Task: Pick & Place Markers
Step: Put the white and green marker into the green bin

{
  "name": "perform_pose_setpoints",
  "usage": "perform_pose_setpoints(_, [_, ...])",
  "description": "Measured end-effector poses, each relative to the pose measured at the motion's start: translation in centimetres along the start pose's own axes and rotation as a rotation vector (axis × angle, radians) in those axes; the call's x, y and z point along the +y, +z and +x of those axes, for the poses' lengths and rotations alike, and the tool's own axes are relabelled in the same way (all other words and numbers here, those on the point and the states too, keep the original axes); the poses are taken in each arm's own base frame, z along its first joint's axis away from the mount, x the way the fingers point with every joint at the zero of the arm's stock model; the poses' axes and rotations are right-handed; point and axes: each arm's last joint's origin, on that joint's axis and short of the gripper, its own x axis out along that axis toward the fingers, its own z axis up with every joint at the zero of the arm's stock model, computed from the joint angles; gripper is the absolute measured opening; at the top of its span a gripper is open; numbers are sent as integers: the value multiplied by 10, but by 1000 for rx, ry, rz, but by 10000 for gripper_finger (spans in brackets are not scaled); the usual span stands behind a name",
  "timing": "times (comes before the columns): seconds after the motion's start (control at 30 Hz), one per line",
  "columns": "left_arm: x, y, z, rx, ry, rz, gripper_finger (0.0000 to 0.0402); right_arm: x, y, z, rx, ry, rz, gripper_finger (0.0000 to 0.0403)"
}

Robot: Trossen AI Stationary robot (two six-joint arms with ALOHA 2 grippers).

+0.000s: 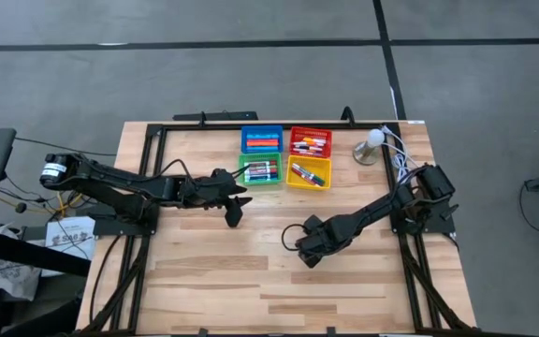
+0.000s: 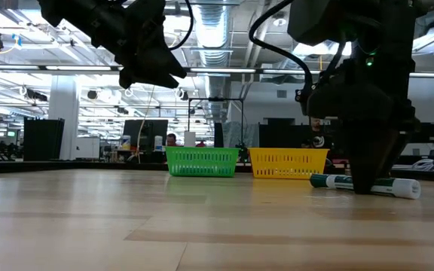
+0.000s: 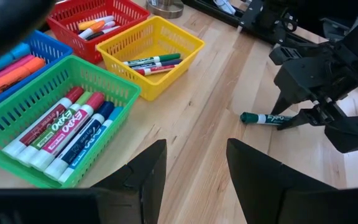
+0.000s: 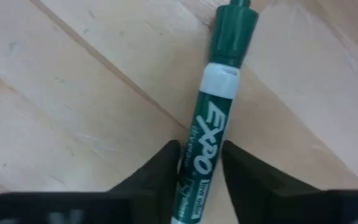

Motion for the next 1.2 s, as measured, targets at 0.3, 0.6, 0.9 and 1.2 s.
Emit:
perform_pose_setpoints(0.3, [0, 0, 0, -3, -2, -1, 167, 4, 6, -8, -23, 69, 15, 44])
perform_pose_setpoints(0.6, [-2, 13, -16, -60, -104, -30, 167, -1, 35, -67, -288, 339, 73, 44])
perform_pose_setpoints(0.9, [-8, 32, -39, -164, -353, -45, 167, -3, 71, -139, -732, 723, -130, 44])
perform_pose_setpoints(1.2, [-22, 42, -51, -267, -583, 51, 167, -3, 89, -152, -865, 866, -240, 44])
